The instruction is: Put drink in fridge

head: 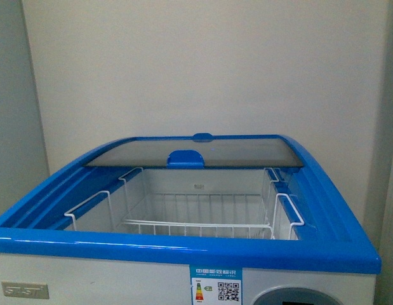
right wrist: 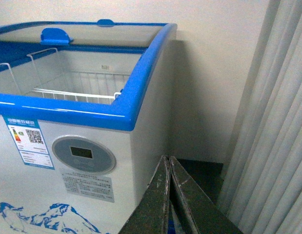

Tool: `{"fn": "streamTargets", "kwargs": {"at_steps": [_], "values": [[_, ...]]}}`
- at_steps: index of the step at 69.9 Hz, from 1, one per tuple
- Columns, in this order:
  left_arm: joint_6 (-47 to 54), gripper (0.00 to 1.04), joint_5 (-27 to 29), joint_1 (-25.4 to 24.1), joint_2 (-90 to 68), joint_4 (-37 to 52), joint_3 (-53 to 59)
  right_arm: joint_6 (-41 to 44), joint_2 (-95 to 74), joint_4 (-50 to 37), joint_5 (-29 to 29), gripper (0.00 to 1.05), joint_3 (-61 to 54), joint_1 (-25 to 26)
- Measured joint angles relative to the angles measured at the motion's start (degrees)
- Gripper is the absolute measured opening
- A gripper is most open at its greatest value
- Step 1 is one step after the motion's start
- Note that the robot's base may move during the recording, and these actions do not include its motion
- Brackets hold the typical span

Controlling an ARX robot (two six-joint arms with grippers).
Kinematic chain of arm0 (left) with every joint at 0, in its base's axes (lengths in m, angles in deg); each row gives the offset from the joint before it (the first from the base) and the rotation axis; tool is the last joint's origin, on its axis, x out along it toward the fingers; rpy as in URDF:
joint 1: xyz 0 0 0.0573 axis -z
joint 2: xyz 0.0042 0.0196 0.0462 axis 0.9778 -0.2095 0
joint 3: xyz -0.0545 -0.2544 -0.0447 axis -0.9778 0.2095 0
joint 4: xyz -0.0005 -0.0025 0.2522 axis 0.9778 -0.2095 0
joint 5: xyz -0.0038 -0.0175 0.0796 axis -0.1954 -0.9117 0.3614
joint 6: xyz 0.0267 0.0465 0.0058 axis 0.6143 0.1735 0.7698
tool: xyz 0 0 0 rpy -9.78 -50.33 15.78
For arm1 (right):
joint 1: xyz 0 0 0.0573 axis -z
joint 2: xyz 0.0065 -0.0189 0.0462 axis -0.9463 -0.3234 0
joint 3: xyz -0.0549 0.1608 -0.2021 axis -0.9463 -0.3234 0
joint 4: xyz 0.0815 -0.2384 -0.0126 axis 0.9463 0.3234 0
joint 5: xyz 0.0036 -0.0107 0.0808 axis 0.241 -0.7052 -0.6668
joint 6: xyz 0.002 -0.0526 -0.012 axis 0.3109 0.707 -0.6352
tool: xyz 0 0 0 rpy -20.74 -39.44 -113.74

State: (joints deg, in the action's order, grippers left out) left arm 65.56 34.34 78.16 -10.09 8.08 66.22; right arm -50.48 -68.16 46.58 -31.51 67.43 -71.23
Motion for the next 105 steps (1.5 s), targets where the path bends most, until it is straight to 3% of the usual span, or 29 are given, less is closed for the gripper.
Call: {"fn": "streamTargets", "kwargs": {"at_steps": [35,42,58,70,92,94,105], "values": [[0.0,0.03,0.0,0.0,0.0,0.0,0.0,0.0,8.13,8.09,-0.02,0.03,0.02,0.0],[0.0,0.03,0.02,0.0,0.0,0.0,0.0,0.0,16.17,17.68,0.0,0.03,0.02,0.0],[0.0,0.03,0.0,0.0,0.0,0.0,0.0,0.02,17.97,18.12,-0.04,0.06,0.02,0.0],[-0.11,0.42,0.0,0.0,0.0,0.0,0.0,0.02,17.94,18.14,-0.02,0.46,0.02,0.0],[-0.11,0.95,0.0,0.0,0.0,0.0,0.0,0.02,17.94,18.14,-0.02,0.96,0.02,0.0],[-0.09,0.98,0.0,0.0,0.0,0.0,0.0,-0.04,17.94,18.14,-0.02,0.98,0.02,0.0],[-0.11,0.97,0.0,0.0,0.0,0.0,0.0,-0.07,17.94,18.14,-0.02,0.97,0.02,0.0]]}}
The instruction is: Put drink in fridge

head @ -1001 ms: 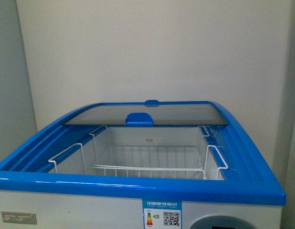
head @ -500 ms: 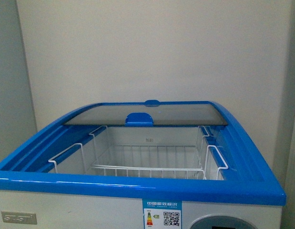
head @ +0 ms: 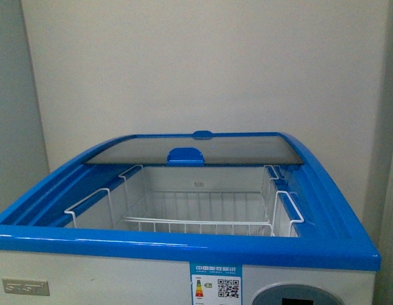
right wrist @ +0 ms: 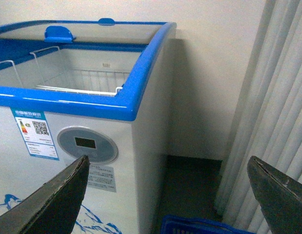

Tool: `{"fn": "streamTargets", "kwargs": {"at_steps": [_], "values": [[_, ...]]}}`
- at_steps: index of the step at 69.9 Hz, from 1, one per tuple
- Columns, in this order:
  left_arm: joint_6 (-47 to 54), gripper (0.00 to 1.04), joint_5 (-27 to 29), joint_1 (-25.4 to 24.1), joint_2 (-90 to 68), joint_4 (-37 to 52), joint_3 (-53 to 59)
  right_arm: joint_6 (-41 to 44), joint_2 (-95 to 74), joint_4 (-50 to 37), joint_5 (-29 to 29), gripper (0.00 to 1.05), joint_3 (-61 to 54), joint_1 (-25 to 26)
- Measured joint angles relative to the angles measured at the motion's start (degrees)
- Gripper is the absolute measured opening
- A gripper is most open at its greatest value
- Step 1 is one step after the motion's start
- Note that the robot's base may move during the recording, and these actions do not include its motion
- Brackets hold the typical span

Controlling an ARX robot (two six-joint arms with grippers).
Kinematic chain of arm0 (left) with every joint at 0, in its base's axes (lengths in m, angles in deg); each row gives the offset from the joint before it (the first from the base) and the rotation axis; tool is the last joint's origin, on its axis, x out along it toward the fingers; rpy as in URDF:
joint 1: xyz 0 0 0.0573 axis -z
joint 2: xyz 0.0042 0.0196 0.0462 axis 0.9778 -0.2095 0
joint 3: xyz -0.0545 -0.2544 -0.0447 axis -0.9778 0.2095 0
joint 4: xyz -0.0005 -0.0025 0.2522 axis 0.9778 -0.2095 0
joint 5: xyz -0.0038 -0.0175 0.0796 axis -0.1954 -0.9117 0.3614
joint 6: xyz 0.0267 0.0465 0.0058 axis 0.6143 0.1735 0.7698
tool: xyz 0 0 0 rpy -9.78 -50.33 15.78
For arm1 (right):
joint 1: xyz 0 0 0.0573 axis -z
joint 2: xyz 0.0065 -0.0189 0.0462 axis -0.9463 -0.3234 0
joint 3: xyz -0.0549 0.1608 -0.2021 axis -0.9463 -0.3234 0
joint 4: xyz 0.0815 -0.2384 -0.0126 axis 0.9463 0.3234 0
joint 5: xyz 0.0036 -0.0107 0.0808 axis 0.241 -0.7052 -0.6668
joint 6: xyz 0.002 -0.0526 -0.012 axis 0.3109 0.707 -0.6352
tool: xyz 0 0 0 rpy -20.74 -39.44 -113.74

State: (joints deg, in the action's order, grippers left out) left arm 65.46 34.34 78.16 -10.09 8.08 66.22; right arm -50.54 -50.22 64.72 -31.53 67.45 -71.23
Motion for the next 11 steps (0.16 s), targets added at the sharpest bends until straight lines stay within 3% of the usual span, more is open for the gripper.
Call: {"fn": "streamTargets", "kwargs": {"at_steps": [11], "values": [[0.0,0.97,0.0,0.0,0.0,0.0,0.0,0.0,0.0,0.0,0.0,0.97,0.0,0.0]]}}
